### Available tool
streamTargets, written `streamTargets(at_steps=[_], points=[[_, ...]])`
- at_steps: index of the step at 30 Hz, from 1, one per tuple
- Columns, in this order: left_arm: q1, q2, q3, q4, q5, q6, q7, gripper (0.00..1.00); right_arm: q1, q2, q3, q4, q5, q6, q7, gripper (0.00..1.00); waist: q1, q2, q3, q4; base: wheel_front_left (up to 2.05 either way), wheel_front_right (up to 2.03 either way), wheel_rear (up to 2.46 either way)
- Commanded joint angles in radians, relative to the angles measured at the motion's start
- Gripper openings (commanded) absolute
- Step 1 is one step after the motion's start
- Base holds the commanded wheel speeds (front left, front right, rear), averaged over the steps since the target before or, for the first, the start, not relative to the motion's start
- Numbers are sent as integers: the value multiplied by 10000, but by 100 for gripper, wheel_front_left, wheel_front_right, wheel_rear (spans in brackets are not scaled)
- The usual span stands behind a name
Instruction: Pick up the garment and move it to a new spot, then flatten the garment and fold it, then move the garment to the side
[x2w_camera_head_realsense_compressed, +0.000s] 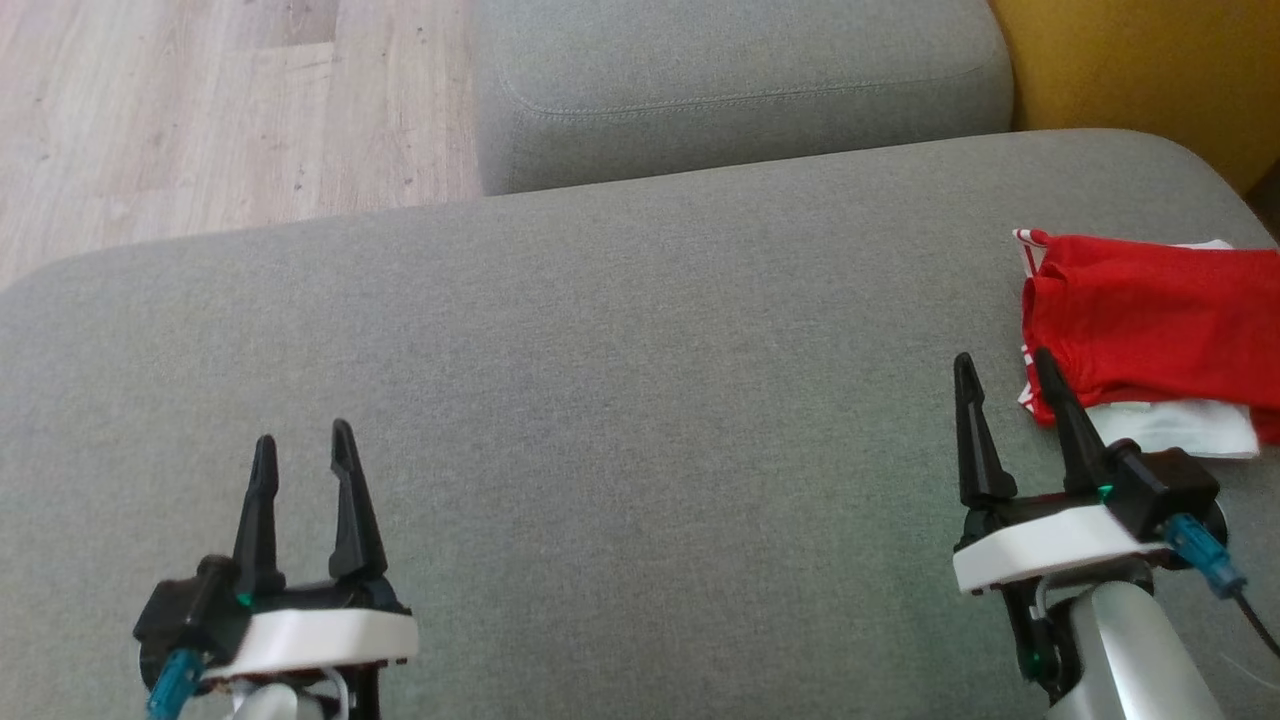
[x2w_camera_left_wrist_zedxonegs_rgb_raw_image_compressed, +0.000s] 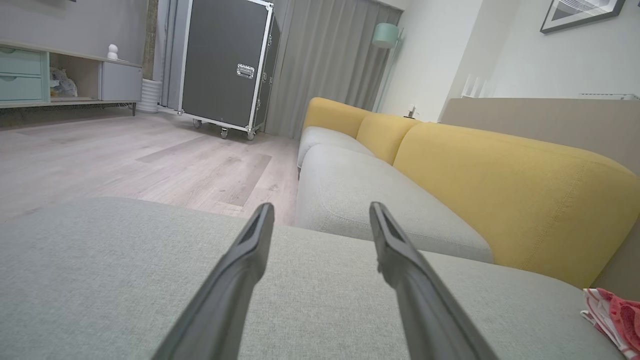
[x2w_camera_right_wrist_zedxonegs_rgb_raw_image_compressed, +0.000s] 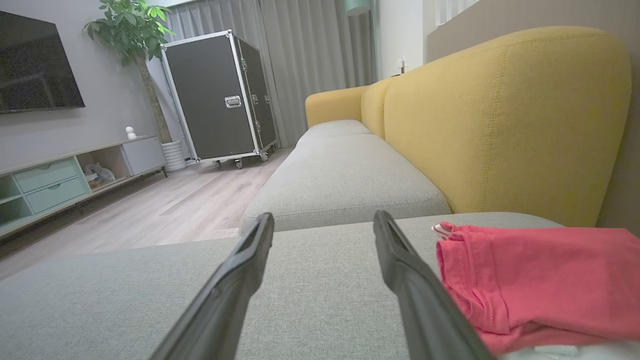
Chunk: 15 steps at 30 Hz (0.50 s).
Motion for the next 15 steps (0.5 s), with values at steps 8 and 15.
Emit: streamTargets(at_steps=[8,15], points=[[431,-28,10,685,-167,24,24,0,329,9,7,613,65,0,36,0,0,0,-8,2,0,0,0],[352,-22,120,690,-864,-32,237,0,320,8,-90,547,880,2,240,0,0,0,-1,32,0,0,0]])
